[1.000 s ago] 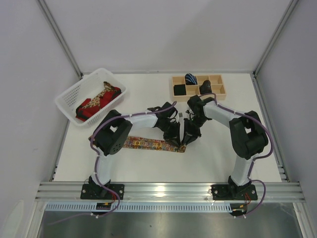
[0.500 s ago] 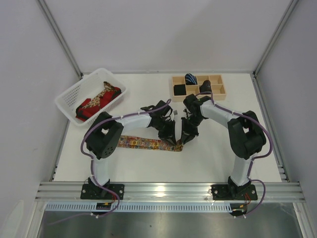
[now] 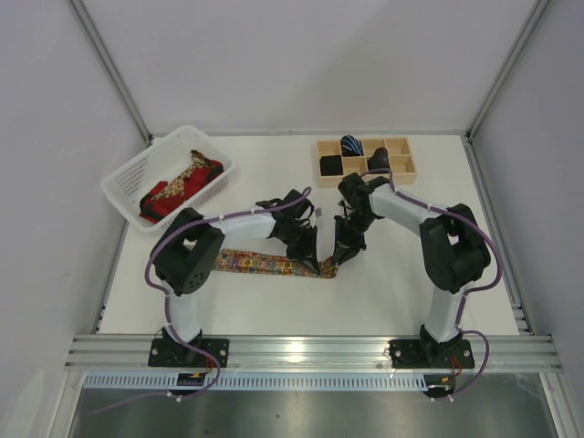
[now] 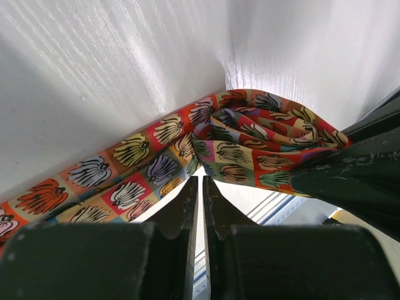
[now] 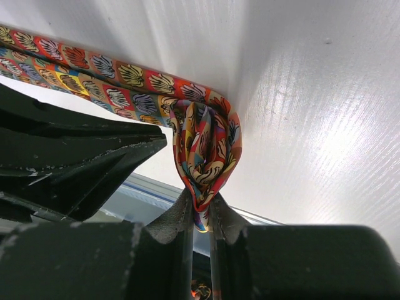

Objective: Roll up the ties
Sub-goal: Roll the tie

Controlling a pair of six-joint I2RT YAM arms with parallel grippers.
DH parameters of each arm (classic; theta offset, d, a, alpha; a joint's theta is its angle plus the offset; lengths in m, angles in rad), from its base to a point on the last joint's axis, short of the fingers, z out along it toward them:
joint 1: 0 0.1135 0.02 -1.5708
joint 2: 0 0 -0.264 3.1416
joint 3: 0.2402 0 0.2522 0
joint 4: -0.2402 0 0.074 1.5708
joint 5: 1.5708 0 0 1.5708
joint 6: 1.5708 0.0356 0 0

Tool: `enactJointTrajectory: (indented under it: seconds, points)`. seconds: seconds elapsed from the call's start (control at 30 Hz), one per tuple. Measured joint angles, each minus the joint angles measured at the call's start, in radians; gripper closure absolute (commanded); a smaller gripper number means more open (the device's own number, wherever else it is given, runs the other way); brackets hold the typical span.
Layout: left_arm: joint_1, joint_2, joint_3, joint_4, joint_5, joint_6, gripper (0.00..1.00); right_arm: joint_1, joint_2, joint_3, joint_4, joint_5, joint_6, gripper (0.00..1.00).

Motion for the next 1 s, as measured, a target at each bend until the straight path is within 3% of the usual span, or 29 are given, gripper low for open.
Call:
enactJointTrajectory:
  seconds: [0.7, 1.0]
  points:
    - [-0.026, 0.105, 0.097, 0.008, 0.025, -0.002, 0.90, 0.053, 0.047, 0.049, 0.017, -0.025, 0.084, 1.00]
    - [-0.010, 0.024, -0.029, 0.018, 0.000, 0.033, 0.80, 0.061, 0.080, 0.051, 0.038, -0.027, 0.149, 1.00]
